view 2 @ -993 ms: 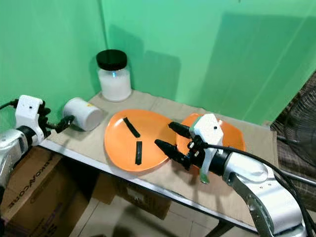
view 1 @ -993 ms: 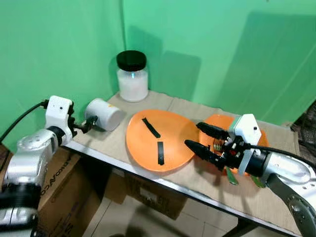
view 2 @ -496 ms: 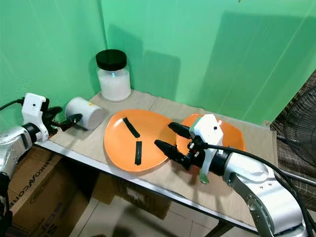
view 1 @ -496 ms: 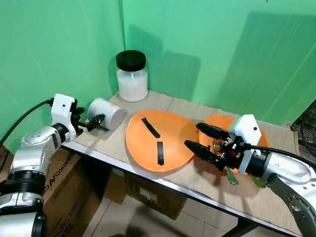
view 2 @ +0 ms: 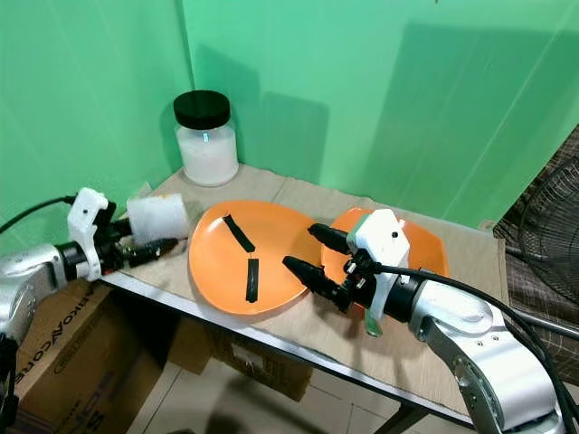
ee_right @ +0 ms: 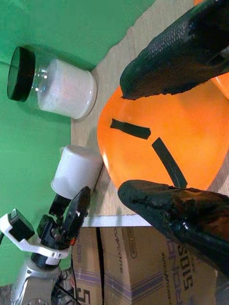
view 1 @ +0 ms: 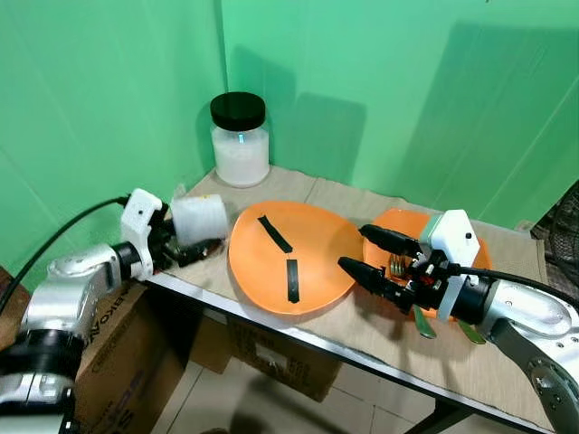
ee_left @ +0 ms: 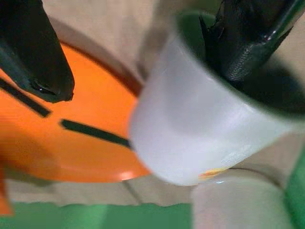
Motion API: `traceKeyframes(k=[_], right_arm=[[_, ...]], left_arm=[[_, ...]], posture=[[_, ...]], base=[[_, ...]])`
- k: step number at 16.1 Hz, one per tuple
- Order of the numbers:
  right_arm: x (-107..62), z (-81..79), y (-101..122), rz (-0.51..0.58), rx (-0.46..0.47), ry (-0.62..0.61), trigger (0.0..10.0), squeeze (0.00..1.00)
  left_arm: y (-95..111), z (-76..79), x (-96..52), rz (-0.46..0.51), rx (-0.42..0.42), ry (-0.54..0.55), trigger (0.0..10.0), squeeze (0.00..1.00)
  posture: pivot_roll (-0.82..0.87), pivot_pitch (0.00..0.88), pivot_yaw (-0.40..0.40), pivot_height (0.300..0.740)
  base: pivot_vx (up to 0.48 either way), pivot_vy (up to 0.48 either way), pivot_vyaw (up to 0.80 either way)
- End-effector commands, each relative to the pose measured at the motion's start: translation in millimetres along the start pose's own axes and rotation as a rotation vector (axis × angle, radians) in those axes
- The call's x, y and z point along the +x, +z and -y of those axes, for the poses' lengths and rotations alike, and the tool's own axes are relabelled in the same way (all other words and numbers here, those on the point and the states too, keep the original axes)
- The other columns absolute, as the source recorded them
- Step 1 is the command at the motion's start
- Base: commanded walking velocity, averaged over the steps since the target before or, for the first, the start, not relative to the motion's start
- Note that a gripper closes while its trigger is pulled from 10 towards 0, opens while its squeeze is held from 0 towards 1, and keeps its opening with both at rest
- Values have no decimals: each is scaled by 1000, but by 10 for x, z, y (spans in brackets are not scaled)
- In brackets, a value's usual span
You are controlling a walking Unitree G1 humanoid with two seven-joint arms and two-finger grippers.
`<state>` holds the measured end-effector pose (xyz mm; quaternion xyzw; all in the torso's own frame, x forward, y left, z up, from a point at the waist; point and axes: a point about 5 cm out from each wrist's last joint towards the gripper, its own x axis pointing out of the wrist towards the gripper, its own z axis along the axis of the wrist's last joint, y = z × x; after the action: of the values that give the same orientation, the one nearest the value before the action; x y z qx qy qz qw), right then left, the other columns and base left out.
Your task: Setting the table
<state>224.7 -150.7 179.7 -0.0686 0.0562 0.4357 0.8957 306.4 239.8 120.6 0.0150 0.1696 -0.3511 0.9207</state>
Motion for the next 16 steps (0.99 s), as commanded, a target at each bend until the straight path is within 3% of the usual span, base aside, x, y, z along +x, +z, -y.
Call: traceKeyframes(k=[1, 4, 5, 6, 7, 8, 16], right_arm=[[-22, -28, 14, -3, -16, 8, 10000, 0], [-18, -87, -41, -30, -7, 52, 10000, 0], [-17, -102, -50, -34, -4, 64, 10000, 0], [-17, -115, -57, -38, -3, 75, 10000, 0], [-20, -135, -67, -45, 0, 93, 10000, 0], [-24, -149, -74, -48, 2, 104, 10000, 0], [-34, -209, -155, -71, 32, 161, 10000, 0]], left_arm=[[38, 17, -17, -1, 16, -24, 10000, 0], [-4, -55, -25, -26, 28, 55, 9922, 0], [0, -83, -25, -27, 30, 89, 9098, 0], [2, -126, -23, -31, 33, 135, 4314, 0], [2, -183, -25, -37, 29, 193, 1020, 0], [2, -198, -23, -35, 27, 210, 0, 0], [-3, -72, -19, 40, 32, 216, 0, 0]], posture=[[-163, 0, -16, 740], [-160, 0, -18, 740], [-160, 0, -18, 740], [-160, 0, -18, 740], [-162, 0, -18, 740], [-163, 0, -17, 740], [-152, 0, -18, 740]], base=[[0, 0, 0], [0, 0, 0], [0, 0, 0], [0, 0, 0], [0, 0, 0], [0, 0, 0], [0, 0, 0]])
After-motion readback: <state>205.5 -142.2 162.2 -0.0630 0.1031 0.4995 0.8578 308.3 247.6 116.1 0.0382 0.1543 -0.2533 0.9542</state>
